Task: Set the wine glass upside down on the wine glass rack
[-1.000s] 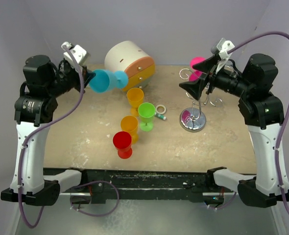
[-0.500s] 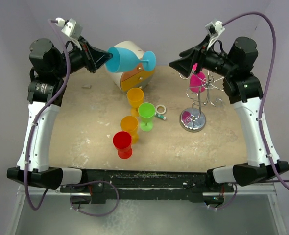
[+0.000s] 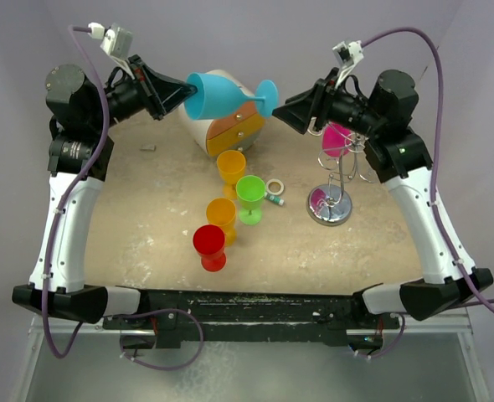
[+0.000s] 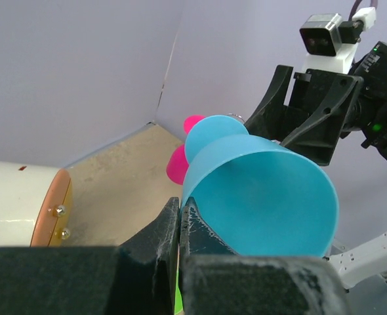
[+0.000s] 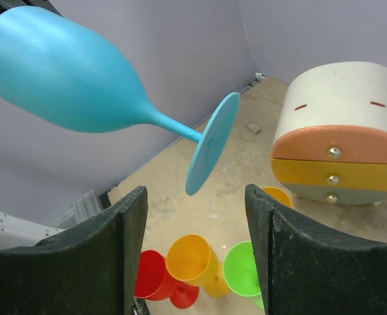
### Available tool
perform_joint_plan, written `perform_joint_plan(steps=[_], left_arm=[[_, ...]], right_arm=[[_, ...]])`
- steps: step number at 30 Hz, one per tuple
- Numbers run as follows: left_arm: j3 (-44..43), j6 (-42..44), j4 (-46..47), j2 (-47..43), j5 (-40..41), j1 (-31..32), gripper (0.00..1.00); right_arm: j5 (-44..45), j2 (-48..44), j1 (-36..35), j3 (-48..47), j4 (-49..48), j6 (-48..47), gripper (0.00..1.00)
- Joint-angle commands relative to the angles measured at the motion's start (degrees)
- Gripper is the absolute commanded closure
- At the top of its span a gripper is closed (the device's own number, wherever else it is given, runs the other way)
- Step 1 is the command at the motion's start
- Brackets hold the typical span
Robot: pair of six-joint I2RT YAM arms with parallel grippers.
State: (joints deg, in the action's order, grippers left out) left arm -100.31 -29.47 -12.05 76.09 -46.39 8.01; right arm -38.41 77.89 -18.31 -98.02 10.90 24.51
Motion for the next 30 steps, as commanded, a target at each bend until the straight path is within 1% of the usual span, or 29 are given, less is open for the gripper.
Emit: perform_joint_plan(steps=[1, 8, 10, 11, 12, 13, 14, 16, 17, 19, 21, 25, 30], left_arm=[[-0.1, -2.5, 4.7, 0.0, -1.1, 0.3, 1.00], [0.9, -1.5, 4.7, -0.4, -1.3, 0.3, 1.00], [1.3, -1.2, 4.6, -0.4, -1.3, 0.4, 1.00], [1.3, -1.0, 4.5, -0.5, -1.2, 0.5, 1.00], [1.4, -0.8, 4.5, -0.5, -1.1, 0.6, 1.00], [1.5, -0.6, 4.4, -0.6, -1.0, 0.7, 1.00], [1.4, 0.0, 4.3, -0.6, -0.9, 0.8, 1.00], [1.6, 1.0, 4.0, -0.8, -0.8, 1.1, 0.99], [1.9, 1.4, 4.0, -0.9, -0.9, 1.2, 0.94], [2.7, 1.9, 4.0, -1.4, -1.1, 1.4, 0.82], [3.3, 2.5, 3.6, -1.7, -0.9, 1.4, 0.74], [4.6, 3.6, 2.4, -2.7, -0.1, 1.4, 0.63], [5.7, 8.1, -1.4, -4.7, 2.4, 1.3, 0.49]], right_arm=[[3.8, 1.4, -2.6, -2.7, -1.0, 0.1, 0.39], [4.8, 4.0, -4.1, -5.8, 0.1, 0.6, 0.55], [4.9, 4.6, -4.3, -6.3, 0.2, 0.8, 0.61], [5.3, 4.8, -4.3, -6.4, 0.2, 0.8, 0.66], [6.0, 5.0, -4.4, -6.5, 0.1, 0.9, 0.73], [6.6, 5.1, -4.4, -6.5, 1.2, 0.9, 0.77], [7.4, 5.2, -4.4, -6.7, 1.8, 0.9, 0.85], [8.8, 5.3, -4.4, -6.9, 2.5, 0.8, 0.96], [9.6, 5.3, -4.4, -7.0, 3.0, 0.8, 1.00], [11.7, 5.4, -4.4, -7.4, 4.0, 0.5, 1.00], [13.8, 5.3, -4.4, -8.0, 5.3, 0.0, 1.00], [15.6, 4.9, -4.3, -8.3, 6.2, -2.0, 1.00], [21.4, 3.5, -4.1, -8.1, 7.1, -7.6, 1.00]])
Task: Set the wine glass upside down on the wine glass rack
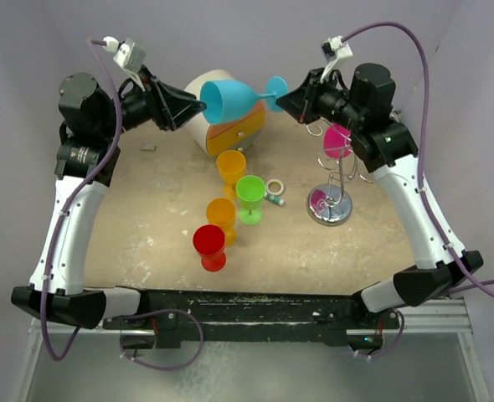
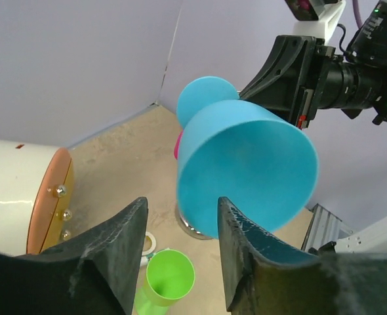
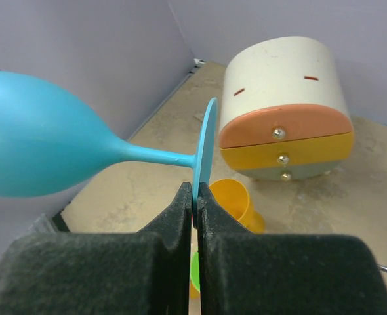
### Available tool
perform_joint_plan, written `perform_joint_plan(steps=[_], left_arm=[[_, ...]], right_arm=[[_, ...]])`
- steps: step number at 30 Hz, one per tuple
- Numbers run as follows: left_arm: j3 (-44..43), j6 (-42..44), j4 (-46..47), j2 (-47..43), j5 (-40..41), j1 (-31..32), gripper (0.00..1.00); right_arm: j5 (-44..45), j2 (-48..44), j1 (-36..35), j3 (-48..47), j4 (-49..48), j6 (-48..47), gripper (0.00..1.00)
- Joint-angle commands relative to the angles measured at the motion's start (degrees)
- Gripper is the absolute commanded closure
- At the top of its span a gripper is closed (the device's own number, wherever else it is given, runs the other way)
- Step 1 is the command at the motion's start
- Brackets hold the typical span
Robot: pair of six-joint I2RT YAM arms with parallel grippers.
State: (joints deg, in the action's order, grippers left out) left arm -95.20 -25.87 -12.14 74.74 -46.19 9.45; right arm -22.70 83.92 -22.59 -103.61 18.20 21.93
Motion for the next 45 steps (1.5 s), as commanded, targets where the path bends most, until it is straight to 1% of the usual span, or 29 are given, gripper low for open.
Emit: perform_joint_plan(steps=[1, 8, 11, 15, 18, 20, 25, 28, 33, 35, 37, 41, 45], left_arm=[[0.6, 6.0, -2.4, -3.9, 2.6, -0.1, 0.45], [0.5, 18.7, -11.3, -7.7, 7.7, -0.1, 0.22], [0.6, 22.6, -14.8, -9.0, 10.4, -0.1, 0.17], [2.3, 26.8, -17.0, -11.4, 13.2, -0.1, 0.11], [2.4, 30.0, -19.5, -12.1, 14.6, -0.3, 0.06], [2.4, 32.4, -21.1, -12.8, 14.8, -0.5, 0.00], [3.4, 35.0, -23.2, -14.5, 15.4, -0.7, 0.01], [4.0, 35.4, -23.9, -15.2, 15.3, -1.1, 0.01], [5.9, 34.9, -23.4, -16.5, 13.9, -2.0, 0.01], [5.9, 35.2, -23.5, -16.7, 13.8, -2.0, 0.01], [5.9, 35.1, -23.3, -16.9, 13.6, -2.0, 0.01], [5.6, 35.1, -23.6, -17.1, 12.9, -2.2, 0.01], [6.0, 34.7, -23.2, -17.5, 12.1, -2.6, 0.01]], right_arm=[[6.7, -2.8, 0.2, -2.7, 0.1, -6.1, 1.00], [14.6, -6.0, 2.1, -2.4, -0.1, -14.1, 1.00], [18.2, -7.7, 3.2, -2.0, -0.1, -17.3, 1.00], [22.4, -9.4, 5.3, -3.4, 1.3, -21.0, 1.00], [23.3, -10.0, 9.1, -5.8, 3.2, -22.8, 1.00], [25.4, -10.3, 11.7, -7.6, 4.7, -24.9, 1.00], [37.3, -13.1, 13.3, -6.0, 2.0, -34.0, 1.00], [46.9, -13.7, 13.5, -5.4, -0.2, -41.3, 1.00], [62.3, -12.7, 14.2, -1.8, -6.4, -54.0, 1.00], [67.7, -11.8, 14.2, 0.3, -11.4, -59.8, 1.00], [71.1, -11.1, 14.2, 2.6, -15.7, -64.7, 1.00], [75.9, -7.5, 14.4, 3.6, -20.7, -72.9, 1.00], [76.7, -4.5, 14.5, 5.3, -26.4, -79.7, 1.00]])
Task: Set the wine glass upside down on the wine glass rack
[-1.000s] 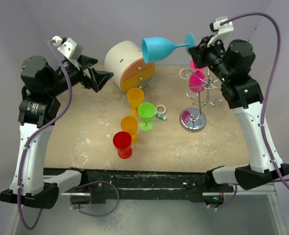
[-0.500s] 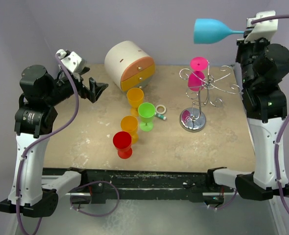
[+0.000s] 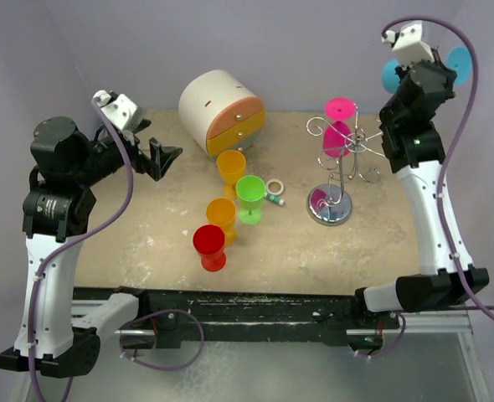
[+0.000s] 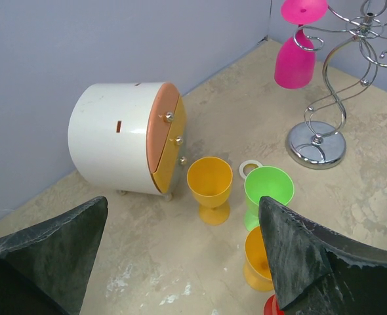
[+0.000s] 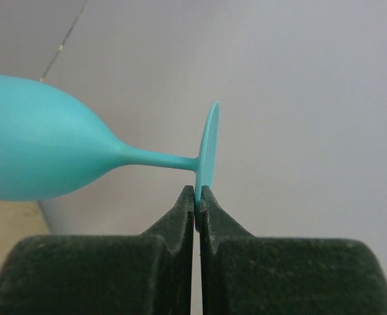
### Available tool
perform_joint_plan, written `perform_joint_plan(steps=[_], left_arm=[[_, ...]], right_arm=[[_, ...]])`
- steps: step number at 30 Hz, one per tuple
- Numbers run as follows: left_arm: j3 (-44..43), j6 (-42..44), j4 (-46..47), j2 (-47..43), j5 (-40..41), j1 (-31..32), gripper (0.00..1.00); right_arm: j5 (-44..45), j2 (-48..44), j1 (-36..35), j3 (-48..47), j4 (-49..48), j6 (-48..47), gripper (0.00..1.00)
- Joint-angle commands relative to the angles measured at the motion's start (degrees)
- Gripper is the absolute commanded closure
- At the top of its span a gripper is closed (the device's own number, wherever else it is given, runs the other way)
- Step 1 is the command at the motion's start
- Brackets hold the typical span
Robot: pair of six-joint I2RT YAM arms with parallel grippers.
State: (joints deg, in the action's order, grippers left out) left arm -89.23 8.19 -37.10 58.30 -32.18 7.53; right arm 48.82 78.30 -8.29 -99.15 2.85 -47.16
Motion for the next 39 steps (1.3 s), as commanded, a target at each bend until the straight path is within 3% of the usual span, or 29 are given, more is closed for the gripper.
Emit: perform_joint_plan(steps=[1, 6, 13, 19, 39], left_arm=[[0.2, 0.7, 1.8, -1.2, -2.0, -0.7, 0.01], [0.9, 0.7, 2.1, -2.1, -2.5, -1.0, 0.01], [1.4, 1.1, 2.0, -3.1, -2.6, -1.5, 0.01], [1.1, 0.9, 1.9, -3.6, -3.0, -2.1, 0.01], [0.3, 0.5, 2.3, -3.6, -4.5, -3.5, 0.01]], right_arm=[[4.9, 2.1, 0.2, 1.2, -11.7, -12.2, 1.00], [-0.4, 3.6, 0.2, 6.2, -14.3, -19.9, 1.00], [-14.9, 1.5, 0.2, 7.9, -2.6, -20.0, 1.00], [-24.8, -2.7, 0.3, 12.0, 0.0, -25.1, 1.00], [-35.2, -3.2, 1.8, 13.6, 8.0, -38.4, 1.00]])
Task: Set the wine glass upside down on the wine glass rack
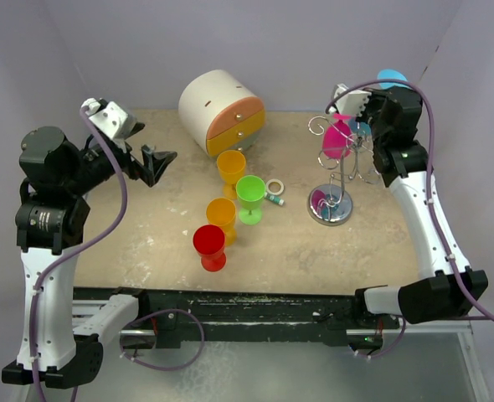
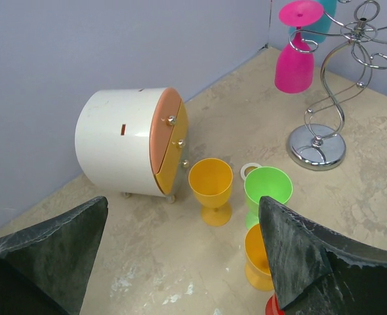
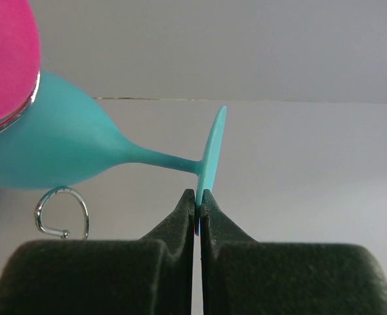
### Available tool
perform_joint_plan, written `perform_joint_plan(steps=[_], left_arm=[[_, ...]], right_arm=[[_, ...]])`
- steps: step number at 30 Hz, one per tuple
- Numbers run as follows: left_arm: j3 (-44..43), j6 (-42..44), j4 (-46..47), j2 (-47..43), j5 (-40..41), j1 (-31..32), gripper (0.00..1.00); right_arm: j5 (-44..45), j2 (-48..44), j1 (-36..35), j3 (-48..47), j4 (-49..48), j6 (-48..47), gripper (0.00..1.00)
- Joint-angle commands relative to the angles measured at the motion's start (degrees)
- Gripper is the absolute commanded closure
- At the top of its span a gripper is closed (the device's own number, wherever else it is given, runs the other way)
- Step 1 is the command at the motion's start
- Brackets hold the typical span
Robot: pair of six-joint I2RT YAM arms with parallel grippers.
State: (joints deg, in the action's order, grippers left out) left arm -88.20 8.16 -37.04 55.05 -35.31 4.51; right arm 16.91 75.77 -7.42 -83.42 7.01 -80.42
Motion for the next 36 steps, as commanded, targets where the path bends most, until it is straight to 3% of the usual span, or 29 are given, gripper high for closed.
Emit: perform_joint_plan(steps=[1, 16, 36], left_arm=[[-0.7, 0.3, 2.3, -0.2, -1.4, -0.5, 0.01], [0.0, 0.5, 2.5, -1.1, -2.0, -1.3, 0.01], [0.7, 1.5, 2.6, -1.8, -1.9, -1.5, 0.01]], right_arm=[[-3.9, -0.6, 1.1, -2.3, 5.1, -7.1, 1.00], [-11.0, -0.6, 3.9, -4.6, 13.7, -12.1, 1.00], [-17.1, -3.4, 4.1, -5.1, 18.1, -8.7, 1.00]])
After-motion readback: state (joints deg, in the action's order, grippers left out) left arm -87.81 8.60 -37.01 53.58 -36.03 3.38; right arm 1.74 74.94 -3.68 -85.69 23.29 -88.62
